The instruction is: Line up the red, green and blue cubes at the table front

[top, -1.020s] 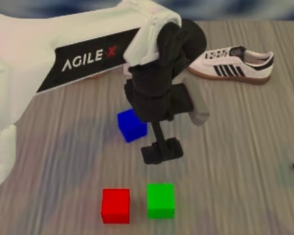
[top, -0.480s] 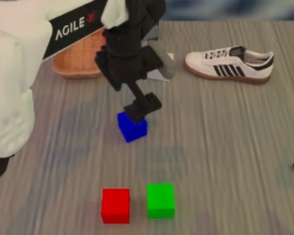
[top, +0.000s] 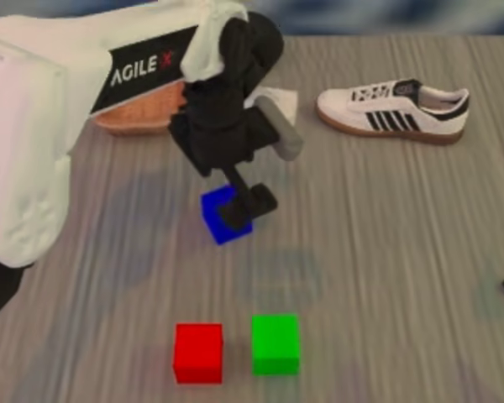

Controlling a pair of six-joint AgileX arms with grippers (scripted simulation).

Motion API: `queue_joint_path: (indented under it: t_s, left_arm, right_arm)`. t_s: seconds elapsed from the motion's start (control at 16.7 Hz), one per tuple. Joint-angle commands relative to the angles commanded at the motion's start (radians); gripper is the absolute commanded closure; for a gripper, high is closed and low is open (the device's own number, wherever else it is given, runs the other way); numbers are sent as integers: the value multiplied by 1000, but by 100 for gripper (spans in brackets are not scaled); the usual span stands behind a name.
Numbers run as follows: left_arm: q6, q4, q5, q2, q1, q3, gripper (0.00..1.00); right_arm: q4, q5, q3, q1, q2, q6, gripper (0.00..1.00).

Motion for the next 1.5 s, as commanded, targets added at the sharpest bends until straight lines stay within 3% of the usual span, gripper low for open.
queue_joint_path:
  t_s: [0.24, 0.48, 1.26, 1.5]
  left_arm:
    - [2, 135, 0, 38, 1, -97, 0]
    - [2, 145, 1, 42, 1, -106, 0]
    - [2, 145, 1, 42, 1, -106, 98]
    - [2, 145, 1, 42, 1, -106, 100]
  right_arm:
    - [0, 0, 0, 0, 0, 0, 0]
    - [0, 0, 0, 0, 0, 0, 0]
    - [0, 0, 0, 0, 0, 0, 0]
    - [0, 0, 0, 0, 0, 0, 0]
